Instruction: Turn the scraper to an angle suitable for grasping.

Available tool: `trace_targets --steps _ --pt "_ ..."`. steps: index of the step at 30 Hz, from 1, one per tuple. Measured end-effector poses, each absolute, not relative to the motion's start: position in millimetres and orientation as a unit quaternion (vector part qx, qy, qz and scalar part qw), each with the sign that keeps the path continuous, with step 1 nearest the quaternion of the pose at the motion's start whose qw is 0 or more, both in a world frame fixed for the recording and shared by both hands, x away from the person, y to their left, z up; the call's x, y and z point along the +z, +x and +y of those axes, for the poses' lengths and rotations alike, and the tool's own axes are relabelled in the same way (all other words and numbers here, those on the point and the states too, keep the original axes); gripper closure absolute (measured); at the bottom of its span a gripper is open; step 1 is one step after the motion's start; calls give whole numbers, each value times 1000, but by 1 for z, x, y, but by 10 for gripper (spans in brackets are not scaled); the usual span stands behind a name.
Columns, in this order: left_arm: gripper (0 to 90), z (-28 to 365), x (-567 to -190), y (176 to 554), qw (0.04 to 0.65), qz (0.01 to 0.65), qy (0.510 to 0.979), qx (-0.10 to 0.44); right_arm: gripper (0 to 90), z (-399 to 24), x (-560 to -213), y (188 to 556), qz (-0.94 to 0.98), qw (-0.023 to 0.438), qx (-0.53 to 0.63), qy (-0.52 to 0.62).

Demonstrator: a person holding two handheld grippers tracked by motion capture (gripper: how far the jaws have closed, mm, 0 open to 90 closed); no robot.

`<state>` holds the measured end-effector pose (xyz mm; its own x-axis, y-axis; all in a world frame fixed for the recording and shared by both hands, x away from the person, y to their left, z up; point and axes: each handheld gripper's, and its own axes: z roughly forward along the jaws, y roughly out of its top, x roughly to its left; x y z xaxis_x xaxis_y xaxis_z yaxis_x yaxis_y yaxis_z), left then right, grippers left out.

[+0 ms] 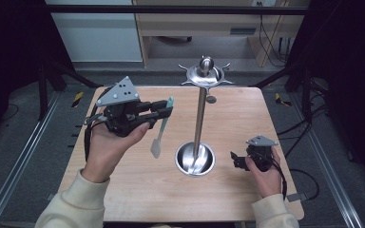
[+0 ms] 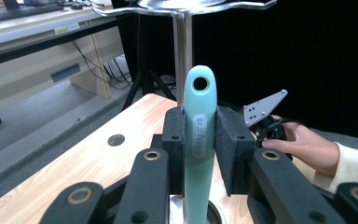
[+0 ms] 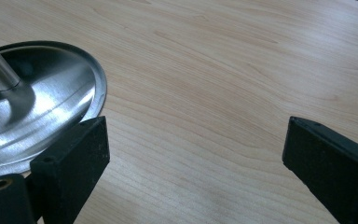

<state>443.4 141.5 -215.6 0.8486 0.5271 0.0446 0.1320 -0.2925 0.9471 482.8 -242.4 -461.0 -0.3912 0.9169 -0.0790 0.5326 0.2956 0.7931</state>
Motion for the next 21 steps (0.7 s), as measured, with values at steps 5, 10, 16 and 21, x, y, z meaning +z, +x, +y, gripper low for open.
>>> trace_targets --steps 5,10,16,21 --pt "743 146 -217 442 568 212 778 169 76 -244 -461 482 756 272 350 482" --pt "743 146 -213 444 572 211 775 163 77 -244 -461 483 757 272 351 480" --pt "742 148 -211 451 592 221 762 140 77 -244 -460 482 754 269 354 484" --pt "742 150 -209 456 605 228 753 125 77 -244 -460 482 754 268 355 484"
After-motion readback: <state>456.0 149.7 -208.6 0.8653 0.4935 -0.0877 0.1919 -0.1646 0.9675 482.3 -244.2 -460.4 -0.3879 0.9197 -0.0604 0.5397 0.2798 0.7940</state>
